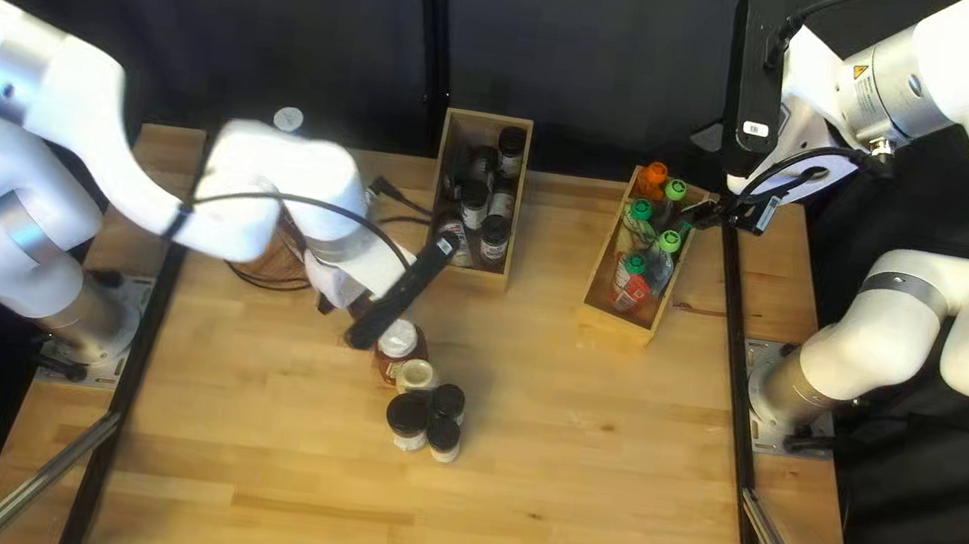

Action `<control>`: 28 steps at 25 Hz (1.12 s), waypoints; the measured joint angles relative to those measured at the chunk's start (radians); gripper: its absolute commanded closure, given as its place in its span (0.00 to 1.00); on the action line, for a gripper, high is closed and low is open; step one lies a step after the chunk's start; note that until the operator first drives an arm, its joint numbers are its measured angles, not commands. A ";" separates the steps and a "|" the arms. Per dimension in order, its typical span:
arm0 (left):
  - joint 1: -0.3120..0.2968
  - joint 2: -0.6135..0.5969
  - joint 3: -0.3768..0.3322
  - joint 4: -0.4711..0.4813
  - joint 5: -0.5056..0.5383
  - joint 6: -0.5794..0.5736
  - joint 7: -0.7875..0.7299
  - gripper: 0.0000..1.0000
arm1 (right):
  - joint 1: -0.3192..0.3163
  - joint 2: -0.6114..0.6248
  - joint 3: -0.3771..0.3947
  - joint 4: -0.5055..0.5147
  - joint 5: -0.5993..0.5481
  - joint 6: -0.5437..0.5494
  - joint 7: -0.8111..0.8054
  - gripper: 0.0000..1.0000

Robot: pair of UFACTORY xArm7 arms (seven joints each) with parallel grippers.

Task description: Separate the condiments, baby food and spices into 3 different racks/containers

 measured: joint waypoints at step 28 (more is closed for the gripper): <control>0.142 0.016 0.046 0.018 0.140 0.102 -0.050 1.00 | 0.000 0.000 0.000 0.000 0.000 0.000 0.000 0.00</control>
